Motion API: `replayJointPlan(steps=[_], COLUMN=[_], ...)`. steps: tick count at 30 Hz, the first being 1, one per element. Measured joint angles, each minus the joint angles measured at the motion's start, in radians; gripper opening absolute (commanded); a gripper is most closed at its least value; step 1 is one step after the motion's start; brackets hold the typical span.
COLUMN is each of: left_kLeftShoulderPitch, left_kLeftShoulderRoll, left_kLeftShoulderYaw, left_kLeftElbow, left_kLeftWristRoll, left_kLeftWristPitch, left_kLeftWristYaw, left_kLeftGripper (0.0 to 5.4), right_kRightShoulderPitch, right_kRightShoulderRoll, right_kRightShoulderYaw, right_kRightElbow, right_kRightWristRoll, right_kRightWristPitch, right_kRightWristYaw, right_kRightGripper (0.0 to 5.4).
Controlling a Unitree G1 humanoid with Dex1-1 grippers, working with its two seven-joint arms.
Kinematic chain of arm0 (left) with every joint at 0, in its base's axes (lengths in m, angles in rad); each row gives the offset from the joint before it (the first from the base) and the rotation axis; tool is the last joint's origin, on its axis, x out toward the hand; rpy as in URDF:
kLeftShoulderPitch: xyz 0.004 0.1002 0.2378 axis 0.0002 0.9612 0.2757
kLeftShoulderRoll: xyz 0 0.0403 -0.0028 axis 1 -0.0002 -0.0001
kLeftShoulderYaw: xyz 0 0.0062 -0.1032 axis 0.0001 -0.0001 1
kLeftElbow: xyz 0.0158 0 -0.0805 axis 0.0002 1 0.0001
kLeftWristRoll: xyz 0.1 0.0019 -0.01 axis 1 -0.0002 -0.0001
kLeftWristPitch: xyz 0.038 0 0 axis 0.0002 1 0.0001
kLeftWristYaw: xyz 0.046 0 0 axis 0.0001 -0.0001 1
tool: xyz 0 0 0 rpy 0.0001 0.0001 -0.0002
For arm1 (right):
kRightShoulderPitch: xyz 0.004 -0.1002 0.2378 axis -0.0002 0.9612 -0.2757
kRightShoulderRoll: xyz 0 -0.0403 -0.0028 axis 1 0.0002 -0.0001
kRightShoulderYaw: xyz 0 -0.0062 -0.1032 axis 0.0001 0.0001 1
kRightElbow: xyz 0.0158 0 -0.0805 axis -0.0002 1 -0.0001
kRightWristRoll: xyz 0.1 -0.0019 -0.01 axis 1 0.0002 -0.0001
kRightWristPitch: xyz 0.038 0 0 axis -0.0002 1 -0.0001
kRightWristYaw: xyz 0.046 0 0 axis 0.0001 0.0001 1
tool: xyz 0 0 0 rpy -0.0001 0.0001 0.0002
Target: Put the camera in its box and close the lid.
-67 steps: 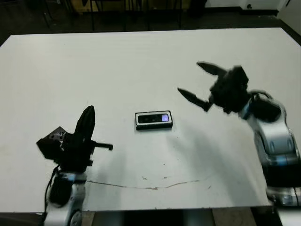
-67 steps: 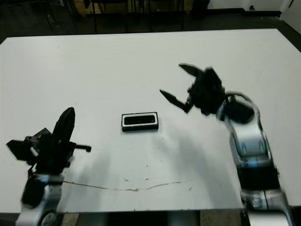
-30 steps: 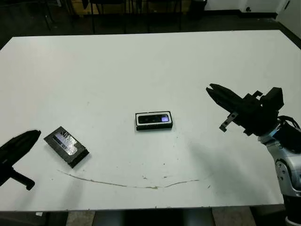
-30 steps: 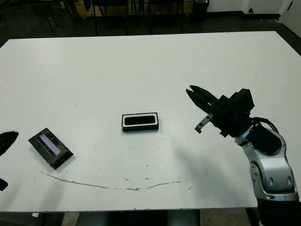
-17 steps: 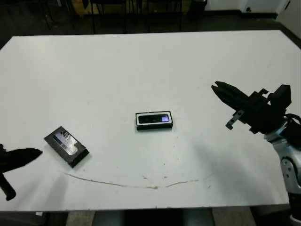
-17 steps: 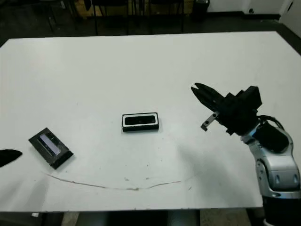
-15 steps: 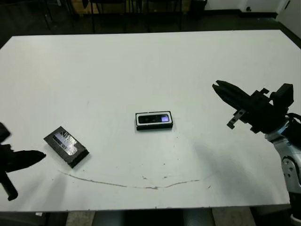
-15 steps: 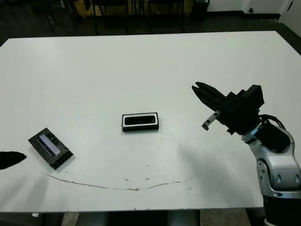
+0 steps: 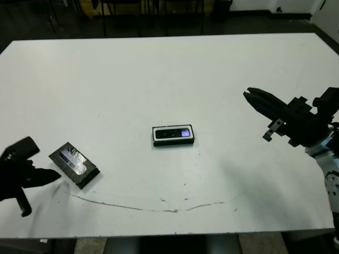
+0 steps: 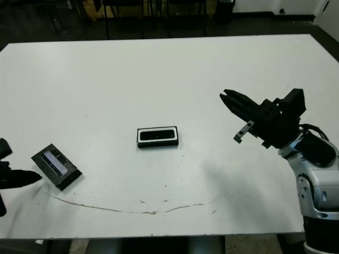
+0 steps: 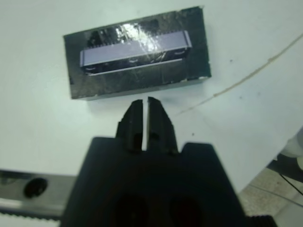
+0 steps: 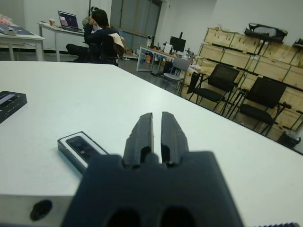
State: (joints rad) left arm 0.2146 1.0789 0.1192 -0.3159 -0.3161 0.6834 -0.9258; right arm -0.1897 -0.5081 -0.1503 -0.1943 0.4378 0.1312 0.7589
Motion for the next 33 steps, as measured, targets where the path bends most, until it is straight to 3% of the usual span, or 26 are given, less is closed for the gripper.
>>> replayJointPlan(steps=[7,33], left_kLeftShoulderPitch=[-0.094,-0.353], left_kLeftShoulderRoll=[-0.013,-0.118], left_kLeftShoulderYaw=[-0.097,-0.259], left_kLeftElbow=[0.040,0.159], left_kLeftWristRoll=[0.022,0.092], left_kLeftWristPitch=[0.040,0.115], left_kLeftWristYaw=[0.002,0.038], left_kLeftGripper=[0.00,0.00], right_kRightShoulderPitch=[0.000,0.002], right_kRightShoulderRoll=[-0.009,-0.014], right_kRightShoulderYaw=[-0.011,-0.023], right_kRightElbow=[-0.011,-0.018], right_kRightWristRoll=[-0.001,0.000], right_kRightWristPitch=[-0.013,-0.041], right_kRightWristYaw=[0.002,0.022], right_kRightGripper=[0.01,0.01])
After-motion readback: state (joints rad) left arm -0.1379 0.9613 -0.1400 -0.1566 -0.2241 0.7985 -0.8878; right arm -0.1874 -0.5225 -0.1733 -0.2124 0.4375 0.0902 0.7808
